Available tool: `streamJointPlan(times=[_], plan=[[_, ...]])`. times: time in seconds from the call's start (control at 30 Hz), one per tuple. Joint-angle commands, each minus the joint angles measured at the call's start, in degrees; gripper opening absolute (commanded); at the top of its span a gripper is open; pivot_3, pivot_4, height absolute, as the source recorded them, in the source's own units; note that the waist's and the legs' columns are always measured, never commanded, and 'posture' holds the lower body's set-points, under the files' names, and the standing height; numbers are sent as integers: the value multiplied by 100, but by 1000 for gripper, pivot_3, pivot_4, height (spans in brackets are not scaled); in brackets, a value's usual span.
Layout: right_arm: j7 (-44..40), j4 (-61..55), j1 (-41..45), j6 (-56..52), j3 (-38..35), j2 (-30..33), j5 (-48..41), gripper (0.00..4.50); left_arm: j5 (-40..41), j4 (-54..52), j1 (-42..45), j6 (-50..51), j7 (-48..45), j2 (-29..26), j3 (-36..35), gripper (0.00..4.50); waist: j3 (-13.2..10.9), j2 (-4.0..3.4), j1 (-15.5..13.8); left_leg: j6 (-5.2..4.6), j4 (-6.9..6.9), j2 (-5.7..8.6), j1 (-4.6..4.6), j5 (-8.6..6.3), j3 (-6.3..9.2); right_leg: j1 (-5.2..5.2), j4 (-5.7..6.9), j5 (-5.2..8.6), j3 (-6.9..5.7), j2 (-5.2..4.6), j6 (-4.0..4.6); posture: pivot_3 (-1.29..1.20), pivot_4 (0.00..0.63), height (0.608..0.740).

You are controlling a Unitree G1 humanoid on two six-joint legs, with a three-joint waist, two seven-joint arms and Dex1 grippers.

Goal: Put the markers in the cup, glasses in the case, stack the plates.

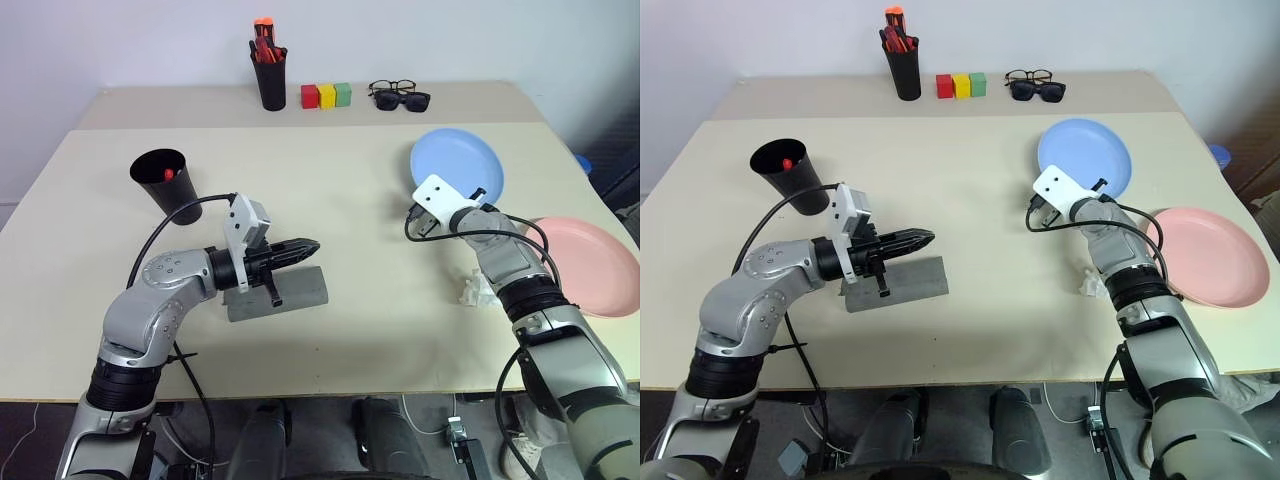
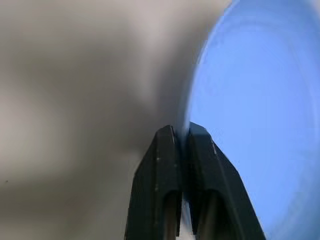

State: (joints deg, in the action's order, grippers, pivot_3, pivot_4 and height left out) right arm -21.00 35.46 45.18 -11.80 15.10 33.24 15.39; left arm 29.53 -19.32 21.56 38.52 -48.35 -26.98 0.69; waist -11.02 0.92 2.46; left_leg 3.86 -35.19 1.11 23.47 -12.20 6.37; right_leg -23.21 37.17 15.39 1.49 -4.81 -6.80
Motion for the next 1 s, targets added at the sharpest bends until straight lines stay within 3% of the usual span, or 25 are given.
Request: streamJointPlan(times=[0.03, 0.1, 0.23, 0.43, 0.53, 0.7, 0.87, 1.0], plan=[[-119, -1395, -402, -388, -504, 506, 44, 39, 225, -113, 38, -69, -93, 45, 42, 0, -2, -3, -31, 0, 1, 0, 2, 0, 1, 0, -2, 0, -1, 0, 0, 0, 150, 740], [-370, -2443, -924, -793, -841, 869, -34, 39, 101, -53, 76, -265, -127, 91, 215, 0, -3, -6, -61, 0, 2, 2, 4, 0, 1, 0, -4, 1, -1, -1, -1, 0, 150, 740], [-1292, -4913, -2828, -2115, -2324, 1884, -293, 39, -54, 498, 440, -499, -254, 304, 522, 0, -3, -15, -252, -5, -3, 5, 8, -3, 6, 6, -10, 4, -5, -3, -6, 0, 150, 740], [-1923, -6176, -4841, -3023, -3838, 2111, -432, 39, -180, 1210, 796, -892, -622, 418, 722, 0, -1, -16, -138, -9, -11, 3, -13, -5, -3, 26, -11, 5, 0, -2, -6, 0, 150, 740], [-1952, -6172, -5005, -3086, -4018, 1965, -648, 998, -262, 1417, 896, -1027, -699, 458, 778, 0, 0, -18, -82, -9, -14, 0, -24, -5, -10, 37, -11, 5, 5, -1, -3, 0, 150, 740], [-1990, -6324, -4932, -3031, -3996, 1705, -1081, 3471, -377, 1525, 847, -1190, -675, 469, 724, 0, 0, -18, -78, -9, -14, 0, -28, -5, -6, 43, -11, 5, 4, 0, -4, 0, 150, 740], [-2321, -6825, -5063, -3119, -3740, 1415, -1754, 3471, -451, 1499, 697, -1262, -535, 403, 594, 0, 0, -18, -162, -10, -12, 1, -24, -5, -4, 42, -12, 5, 3, -2, -7, 0, 150, 740], [-2086, -6718, -5023, -3247, -3309, 1236, -1801, 3471, -425, 1390, 562, -1265, -452, 310, 485, 0, 0, -16, -170, -9, -13, 2, -21, -5, -2, 43, -19, 5, 1, -2, -7, 0, 150, 740]])
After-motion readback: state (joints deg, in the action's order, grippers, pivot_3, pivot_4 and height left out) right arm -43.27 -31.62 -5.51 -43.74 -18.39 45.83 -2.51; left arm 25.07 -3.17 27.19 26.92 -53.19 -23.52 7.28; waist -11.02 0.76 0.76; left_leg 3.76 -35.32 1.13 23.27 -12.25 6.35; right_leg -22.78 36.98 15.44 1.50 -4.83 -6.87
